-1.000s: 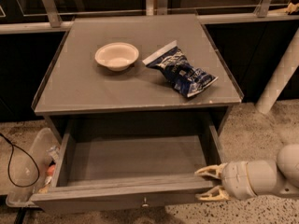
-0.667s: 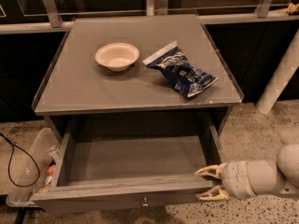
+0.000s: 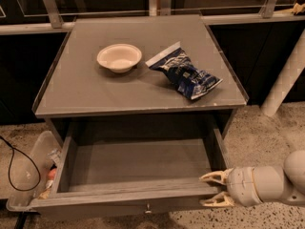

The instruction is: Open top drawer

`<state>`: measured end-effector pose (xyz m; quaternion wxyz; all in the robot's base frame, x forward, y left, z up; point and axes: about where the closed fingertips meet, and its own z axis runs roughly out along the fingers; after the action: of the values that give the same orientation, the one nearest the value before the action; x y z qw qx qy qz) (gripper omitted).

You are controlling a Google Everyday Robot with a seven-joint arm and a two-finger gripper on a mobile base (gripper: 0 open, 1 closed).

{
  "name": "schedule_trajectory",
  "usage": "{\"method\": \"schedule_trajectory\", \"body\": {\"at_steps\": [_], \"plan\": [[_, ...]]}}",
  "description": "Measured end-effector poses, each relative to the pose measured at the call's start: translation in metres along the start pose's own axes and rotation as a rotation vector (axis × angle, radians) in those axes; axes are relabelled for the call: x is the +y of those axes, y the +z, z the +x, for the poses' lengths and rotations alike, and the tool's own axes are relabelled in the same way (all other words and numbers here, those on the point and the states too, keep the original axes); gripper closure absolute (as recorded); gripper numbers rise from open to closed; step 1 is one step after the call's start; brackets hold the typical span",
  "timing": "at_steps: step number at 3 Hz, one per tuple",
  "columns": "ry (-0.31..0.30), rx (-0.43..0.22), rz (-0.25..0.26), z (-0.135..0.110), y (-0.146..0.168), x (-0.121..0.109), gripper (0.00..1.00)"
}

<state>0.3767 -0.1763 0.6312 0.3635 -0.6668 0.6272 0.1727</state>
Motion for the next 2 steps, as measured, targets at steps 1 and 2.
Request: {"method": "schedule_trajectory", "body": {"at_steps": [1, 2], "plan": [[0.0, 0.0, 0.0, 0.0, 0.0, 0.0, 0.6], [0.0, 0.0, 0.0, 0.0, 0.0, 0.0, 0.36]]}}
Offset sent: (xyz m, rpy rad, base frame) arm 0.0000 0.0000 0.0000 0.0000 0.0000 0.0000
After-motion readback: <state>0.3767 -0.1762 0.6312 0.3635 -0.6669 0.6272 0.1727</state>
